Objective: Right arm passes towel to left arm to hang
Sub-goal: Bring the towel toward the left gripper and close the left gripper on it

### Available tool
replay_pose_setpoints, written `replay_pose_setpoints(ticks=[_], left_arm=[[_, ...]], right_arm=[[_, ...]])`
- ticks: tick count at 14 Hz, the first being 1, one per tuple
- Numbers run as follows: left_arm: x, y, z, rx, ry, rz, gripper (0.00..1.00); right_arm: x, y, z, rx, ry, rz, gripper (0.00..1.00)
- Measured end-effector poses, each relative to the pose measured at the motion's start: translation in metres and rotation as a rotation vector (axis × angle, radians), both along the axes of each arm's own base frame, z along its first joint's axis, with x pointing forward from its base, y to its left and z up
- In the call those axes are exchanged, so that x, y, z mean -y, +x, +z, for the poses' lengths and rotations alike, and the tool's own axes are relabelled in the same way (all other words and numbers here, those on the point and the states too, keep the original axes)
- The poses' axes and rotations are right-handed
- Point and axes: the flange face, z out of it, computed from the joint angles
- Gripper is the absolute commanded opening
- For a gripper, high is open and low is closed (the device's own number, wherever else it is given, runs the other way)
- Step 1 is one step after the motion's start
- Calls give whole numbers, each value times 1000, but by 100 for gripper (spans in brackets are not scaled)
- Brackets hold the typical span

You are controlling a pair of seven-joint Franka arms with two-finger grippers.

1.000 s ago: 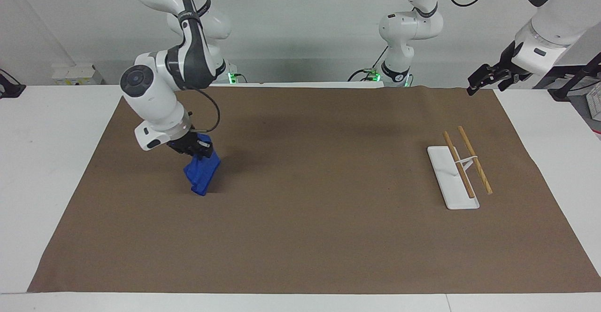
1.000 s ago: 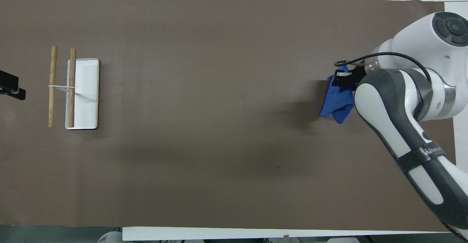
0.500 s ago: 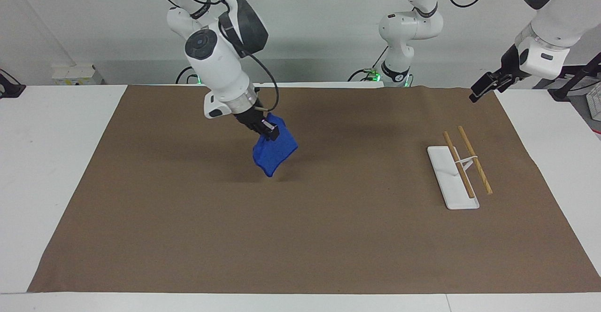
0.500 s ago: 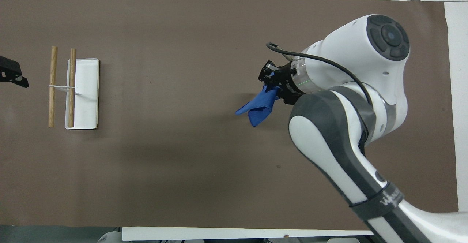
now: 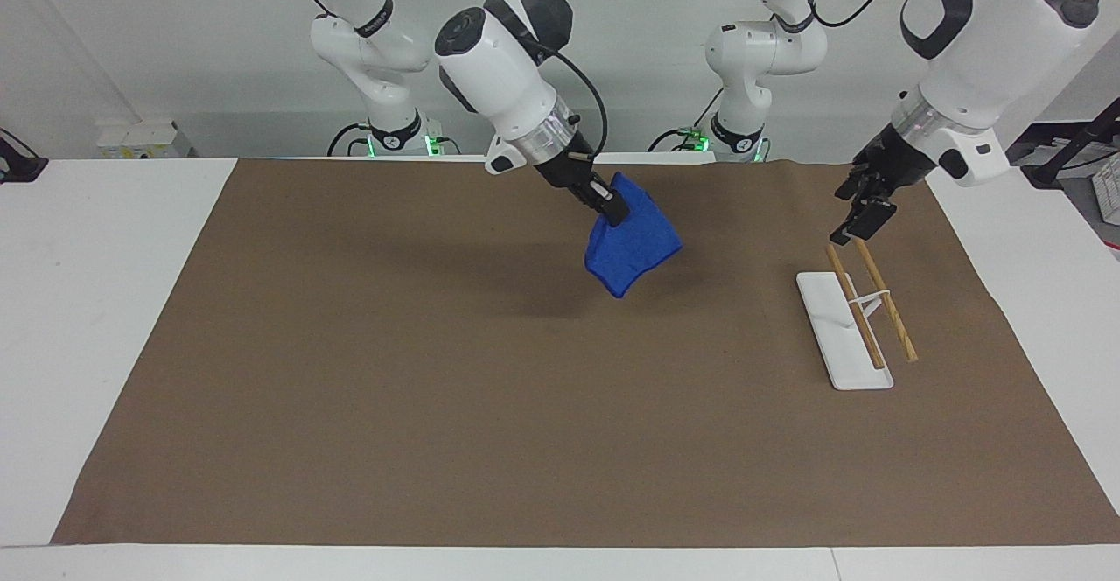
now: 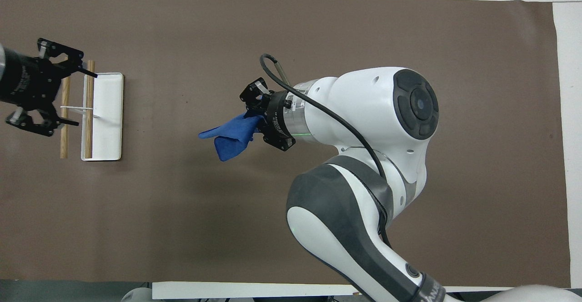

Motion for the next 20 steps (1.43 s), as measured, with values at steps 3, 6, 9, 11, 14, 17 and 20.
replay_pose_setpoints(ticks=[3,6,9,11,14,17,20], left_arm=[[33,-21,-19,-33,-7,197,100],[50,-41,-24,-58,-27,268,100],[65,-50,-22,-64,-30,296,100],[78,-52,-21,-45,-43,302,100],[99,-60,-31,-7,-72,308,99],[109,-69,-46,-6,-75,297,88],[109,-70,-50,-8,-78,301,56]], right_arm=[[-16,-2,9,-4,83,-89,0],[-25,-6,6,-32,106,-111,0],[-25,-5,6,-40,111,-118,0],[-25,-4,7,-41,112,-118,0],[-25,-4,7,-40,112,-119,0],[-25,-4,7,-40,113,-119,0],[-25,-4,7,-40,113,-119,0]])
